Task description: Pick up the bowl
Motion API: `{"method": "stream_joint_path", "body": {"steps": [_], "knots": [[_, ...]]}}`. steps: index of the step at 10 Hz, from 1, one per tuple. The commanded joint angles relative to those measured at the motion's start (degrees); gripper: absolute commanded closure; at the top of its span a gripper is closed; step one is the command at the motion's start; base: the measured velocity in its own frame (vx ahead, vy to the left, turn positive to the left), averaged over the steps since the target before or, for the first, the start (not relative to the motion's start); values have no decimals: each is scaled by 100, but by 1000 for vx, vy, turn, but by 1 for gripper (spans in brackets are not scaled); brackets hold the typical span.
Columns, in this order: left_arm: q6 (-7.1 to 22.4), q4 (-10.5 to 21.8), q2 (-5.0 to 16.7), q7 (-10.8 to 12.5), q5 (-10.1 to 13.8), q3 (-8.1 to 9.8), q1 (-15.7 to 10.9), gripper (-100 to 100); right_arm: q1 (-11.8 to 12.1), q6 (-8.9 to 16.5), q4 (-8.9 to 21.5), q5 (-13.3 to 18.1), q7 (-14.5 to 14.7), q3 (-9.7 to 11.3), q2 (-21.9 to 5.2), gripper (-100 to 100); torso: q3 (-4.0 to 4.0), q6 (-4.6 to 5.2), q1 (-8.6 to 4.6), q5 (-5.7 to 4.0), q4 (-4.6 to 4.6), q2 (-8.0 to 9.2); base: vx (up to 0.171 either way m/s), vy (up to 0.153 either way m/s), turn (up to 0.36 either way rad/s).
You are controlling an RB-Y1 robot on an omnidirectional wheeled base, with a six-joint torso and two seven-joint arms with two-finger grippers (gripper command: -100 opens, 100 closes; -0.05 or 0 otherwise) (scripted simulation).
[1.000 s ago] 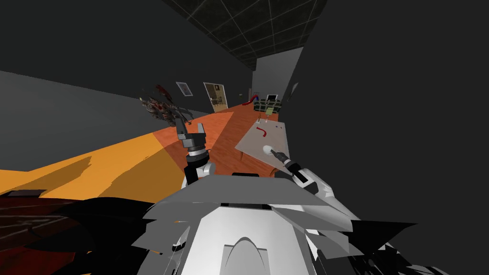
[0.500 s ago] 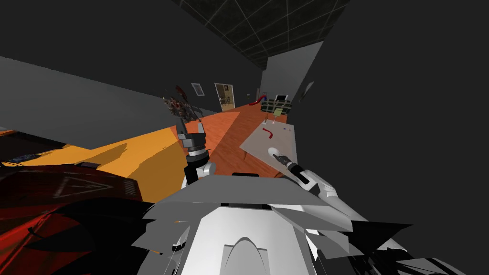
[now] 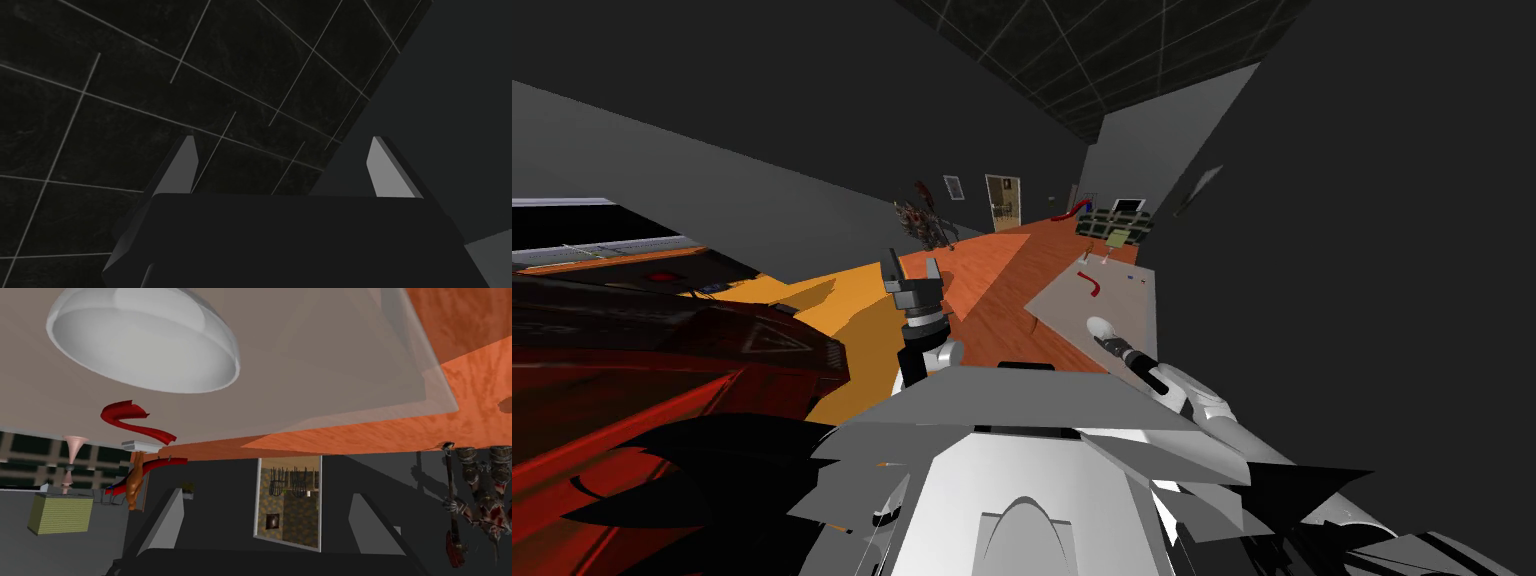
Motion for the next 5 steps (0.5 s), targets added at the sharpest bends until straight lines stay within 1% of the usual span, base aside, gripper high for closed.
{"method": "stream_joint_path", "body": {"steps": [1, 2, 3, 4, 5], "knots": [[0, 0, 0, 0, 0, 0, 0, 0, 7, 239, 286, 211, 117, 231, -213, -100, 0, 0, 0, 0, 0, 0, 8, 24, 465], [0, 0, 0, 0, 0, 0, 0, 0, 7, 239, 411, 211, 117, 231, -213, -100, -2, -3, 2, 1, 0, -4, 10, 6, 228], [0, 0, 0, 0, 0, 1, 1, 0, -7, 344, 589, 359, 222, 372, -292, -100, -1, 5, -1, 0, -1, -2, 8, 6, 262], [0, 0, 0, 0, 0, 0, 0, 0, -7, 344, 722, 359, 222, 372, -292, -100, -2, 0, -3, 0, 0, -3, 8, 1, 148], [0, 0, 0, 0, 0, 1, 1, 0, -18, 448, 917, 505, 327, 514, -357, -100, -1, 6, -4, -1, -1, -2, 9, 7, 352]]}}
